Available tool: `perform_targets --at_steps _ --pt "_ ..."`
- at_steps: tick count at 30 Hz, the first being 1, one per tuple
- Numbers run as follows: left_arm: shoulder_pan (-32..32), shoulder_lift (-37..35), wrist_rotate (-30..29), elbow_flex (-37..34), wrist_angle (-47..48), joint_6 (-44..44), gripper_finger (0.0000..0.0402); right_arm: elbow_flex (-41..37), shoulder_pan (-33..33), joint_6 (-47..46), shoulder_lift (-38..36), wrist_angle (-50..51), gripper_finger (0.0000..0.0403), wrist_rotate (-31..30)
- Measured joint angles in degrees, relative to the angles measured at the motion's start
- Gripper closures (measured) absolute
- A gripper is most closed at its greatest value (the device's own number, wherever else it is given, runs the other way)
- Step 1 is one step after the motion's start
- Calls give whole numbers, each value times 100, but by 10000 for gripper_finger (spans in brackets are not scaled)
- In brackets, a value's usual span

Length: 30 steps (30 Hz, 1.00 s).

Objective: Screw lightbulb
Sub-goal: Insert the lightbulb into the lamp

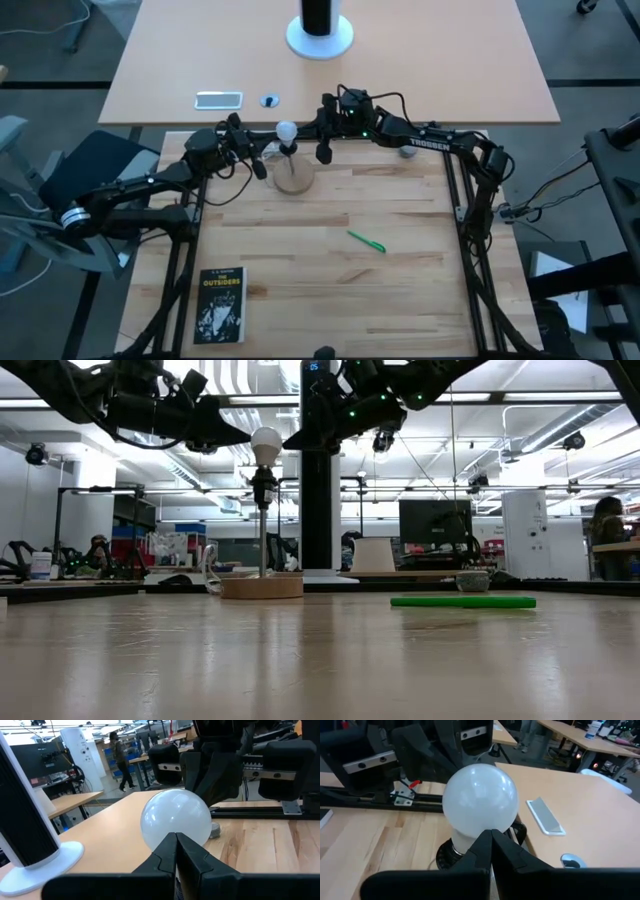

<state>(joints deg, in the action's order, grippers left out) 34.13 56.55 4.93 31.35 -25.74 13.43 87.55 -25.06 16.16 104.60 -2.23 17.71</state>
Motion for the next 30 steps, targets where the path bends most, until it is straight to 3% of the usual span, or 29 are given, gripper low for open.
perform_targets --at_steps 15,30 --pt "2 5 -361 0 118 39 401 0 62 -4 -17 42 403 303" --pt "-7 -58 -547 -2 180 26 401 2 90 -76 -22 325 403 179"
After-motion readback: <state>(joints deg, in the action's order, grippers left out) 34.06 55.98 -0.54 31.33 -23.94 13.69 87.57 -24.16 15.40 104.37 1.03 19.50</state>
